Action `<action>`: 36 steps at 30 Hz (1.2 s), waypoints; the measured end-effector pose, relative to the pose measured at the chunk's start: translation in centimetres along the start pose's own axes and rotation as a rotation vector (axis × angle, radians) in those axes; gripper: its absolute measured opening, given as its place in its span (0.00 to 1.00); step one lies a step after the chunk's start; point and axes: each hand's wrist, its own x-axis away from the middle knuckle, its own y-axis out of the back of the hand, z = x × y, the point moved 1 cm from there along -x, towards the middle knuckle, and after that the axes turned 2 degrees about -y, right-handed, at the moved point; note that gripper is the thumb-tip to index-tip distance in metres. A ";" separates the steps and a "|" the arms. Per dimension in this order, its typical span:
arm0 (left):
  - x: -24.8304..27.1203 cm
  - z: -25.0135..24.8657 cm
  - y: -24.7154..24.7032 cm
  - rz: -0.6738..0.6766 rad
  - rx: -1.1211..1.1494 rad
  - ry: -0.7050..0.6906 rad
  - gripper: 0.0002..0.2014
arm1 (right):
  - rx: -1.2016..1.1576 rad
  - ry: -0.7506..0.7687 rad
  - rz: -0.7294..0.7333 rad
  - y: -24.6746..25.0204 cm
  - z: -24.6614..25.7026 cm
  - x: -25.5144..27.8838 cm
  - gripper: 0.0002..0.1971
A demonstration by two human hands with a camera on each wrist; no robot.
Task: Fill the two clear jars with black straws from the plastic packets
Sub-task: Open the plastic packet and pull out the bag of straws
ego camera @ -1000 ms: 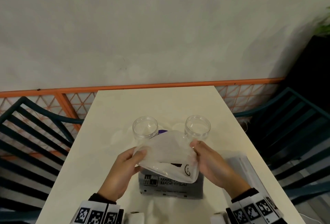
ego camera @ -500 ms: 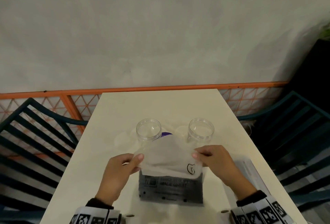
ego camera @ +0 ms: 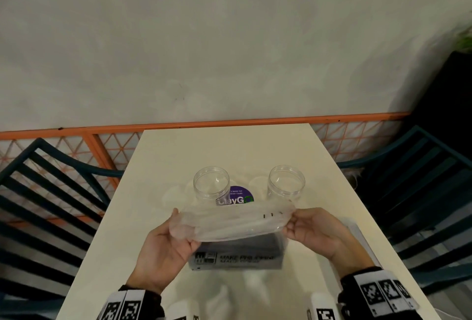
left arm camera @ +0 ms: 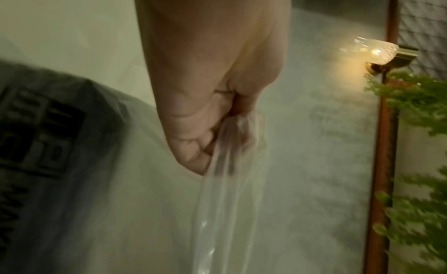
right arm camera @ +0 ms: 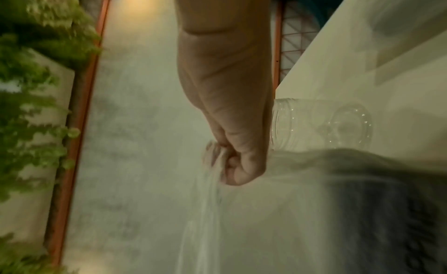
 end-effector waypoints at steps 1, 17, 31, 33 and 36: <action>0.0 0.2 -0.1 -0.001 -0.016 0.026 0.20 | -0.030 0.009 0.014 0.1 0.2 -0.1 0.44; 0.7 -0.3 1.0 -0.426 -1.313 -0.452 0.05 | 1.106 0.500 -0.338 0.2 -0.9 1.4 0.09; 0.4 0.8 0.9 -0.138 -0.274 0.041 0.14 | 0.478 0.119 -0.206 0.2 -1.8 0.3 0.10; 0.6 1.0 0.8 -0.081 -0.218 0.078 0.37 | 0.255 0.093 -0.184 0.5 -1.5 0.6 0.10; 1.0 1.6 0.0 -0.066 -0.144 0.103 0.38 | 0.068 0.035 -0.108 0.6 -1.1 1.3 0.09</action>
